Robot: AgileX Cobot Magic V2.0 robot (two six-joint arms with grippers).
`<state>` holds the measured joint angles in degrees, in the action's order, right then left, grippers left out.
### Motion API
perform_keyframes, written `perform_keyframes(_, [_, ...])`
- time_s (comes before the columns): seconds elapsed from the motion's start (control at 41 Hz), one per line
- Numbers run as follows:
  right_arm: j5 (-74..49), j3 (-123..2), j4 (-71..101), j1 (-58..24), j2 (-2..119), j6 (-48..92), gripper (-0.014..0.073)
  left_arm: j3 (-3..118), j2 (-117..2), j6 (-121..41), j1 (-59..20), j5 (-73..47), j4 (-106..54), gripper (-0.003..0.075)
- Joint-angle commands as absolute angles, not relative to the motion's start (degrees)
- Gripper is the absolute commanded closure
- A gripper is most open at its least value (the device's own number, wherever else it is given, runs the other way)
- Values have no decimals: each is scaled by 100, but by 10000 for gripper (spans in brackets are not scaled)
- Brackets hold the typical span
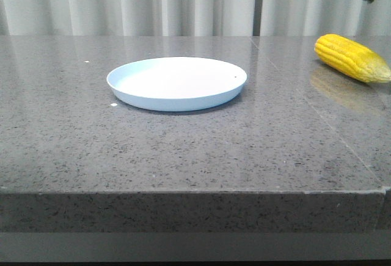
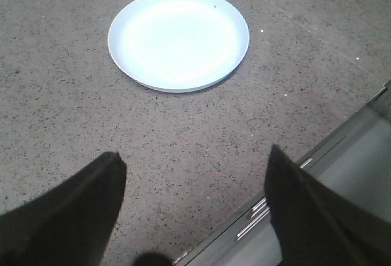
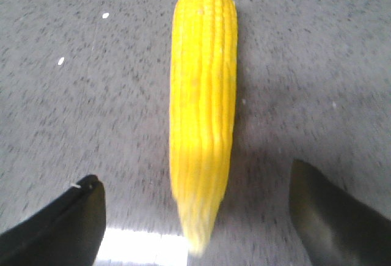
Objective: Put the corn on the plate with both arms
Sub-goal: 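Lower the right gripper onto the yellow corn cob and grasp it, then lift the corn with the right gripper and carry it over the plate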
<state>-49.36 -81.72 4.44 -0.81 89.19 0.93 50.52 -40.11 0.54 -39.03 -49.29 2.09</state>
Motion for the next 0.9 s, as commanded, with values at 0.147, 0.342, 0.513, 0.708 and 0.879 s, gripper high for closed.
perform_keyframes(0.147, [-4720,-9217,422,-72,9933,160,-39,5193,-3995,134,-3953,-4563,217,240])
perform_keyframes(0.342, [-4692,-9469,422,-72,10531,160,-39,5193,-3995,134,-3953,-4563,217,240])
perform_keyframes(0.513, [-4766,-9469,422,-72,10701,160,24,5193,-3995,134,-3953,-4563,217,240])
perform_keyframes(0.708, [-4883,-9469,432,-72,10681,160,382,5193,-3995,134,-3953,-4563,217,240])
perform_keyframes(0.879, [-5026,-9481,432,-84,10456,160,389,5193,-3995,134,-3953,-4563,217,240])
